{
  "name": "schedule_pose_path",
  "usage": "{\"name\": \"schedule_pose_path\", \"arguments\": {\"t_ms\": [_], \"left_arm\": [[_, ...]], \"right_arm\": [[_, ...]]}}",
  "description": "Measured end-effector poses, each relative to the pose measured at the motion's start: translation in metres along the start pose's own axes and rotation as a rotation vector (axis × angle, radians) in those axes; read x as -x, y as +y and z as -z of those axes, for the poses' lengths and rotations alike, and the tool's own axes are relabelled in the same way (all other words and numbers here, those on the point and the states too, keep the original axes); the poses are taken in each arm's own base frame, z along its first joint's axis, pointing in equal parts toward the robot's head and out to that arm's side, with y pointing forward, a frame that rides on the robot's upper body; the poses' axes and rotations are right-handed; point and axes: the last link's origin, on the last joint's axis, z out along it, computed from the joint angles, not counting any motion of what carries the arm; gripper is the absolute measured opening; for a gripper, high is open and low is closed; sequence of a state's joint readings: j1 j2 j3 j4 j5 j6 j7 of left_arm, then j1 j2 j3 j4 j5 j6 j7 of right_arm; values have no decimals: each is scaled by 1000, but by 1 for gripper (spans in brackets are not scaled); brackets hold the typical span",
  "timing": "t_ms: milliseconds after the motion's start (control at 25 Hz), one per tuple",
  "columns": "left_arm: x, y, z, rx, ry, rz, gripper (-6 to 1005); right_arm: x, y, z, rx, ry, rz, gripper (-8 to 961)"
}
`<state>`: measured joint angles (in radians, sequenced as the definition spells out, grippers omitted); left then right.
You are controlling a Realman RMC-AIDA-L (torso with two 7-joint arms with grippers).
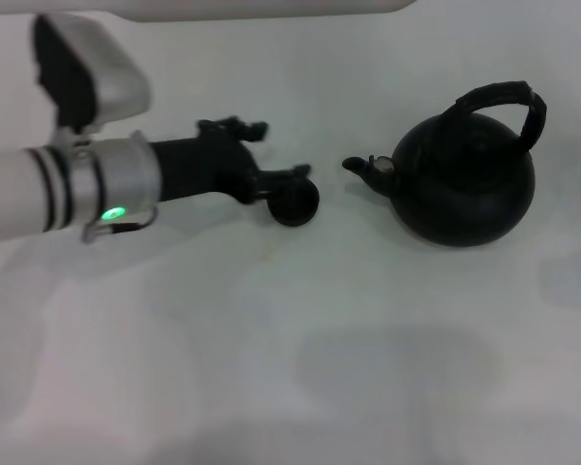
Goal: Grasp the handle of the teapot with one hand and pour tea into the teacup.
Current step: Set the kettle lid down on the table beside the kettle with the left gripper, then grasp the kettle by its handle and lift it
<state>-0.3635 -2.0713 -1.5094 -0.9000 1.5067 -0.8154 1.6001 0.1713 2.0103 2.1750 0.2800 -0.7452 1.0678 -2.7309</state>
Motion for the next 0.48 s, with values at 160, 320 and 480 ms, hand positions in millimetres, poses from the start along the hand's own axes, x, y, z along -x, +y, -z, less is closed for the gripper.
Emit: {"name": "schedule_pose_path", "arguments": {"t_ms": [160,320,480], "left_arm": [[12,-7,37,-107,86,-15,861],[26,-10,74,-178,249,-12,861],[45,-6,106,-245,462,-43,860]], "right_arm": [[1,-9,12,-15,-12,4,391],[7,-21,31,10,-22,4,392],[26,-23,44,137,-6,64,392]]}}
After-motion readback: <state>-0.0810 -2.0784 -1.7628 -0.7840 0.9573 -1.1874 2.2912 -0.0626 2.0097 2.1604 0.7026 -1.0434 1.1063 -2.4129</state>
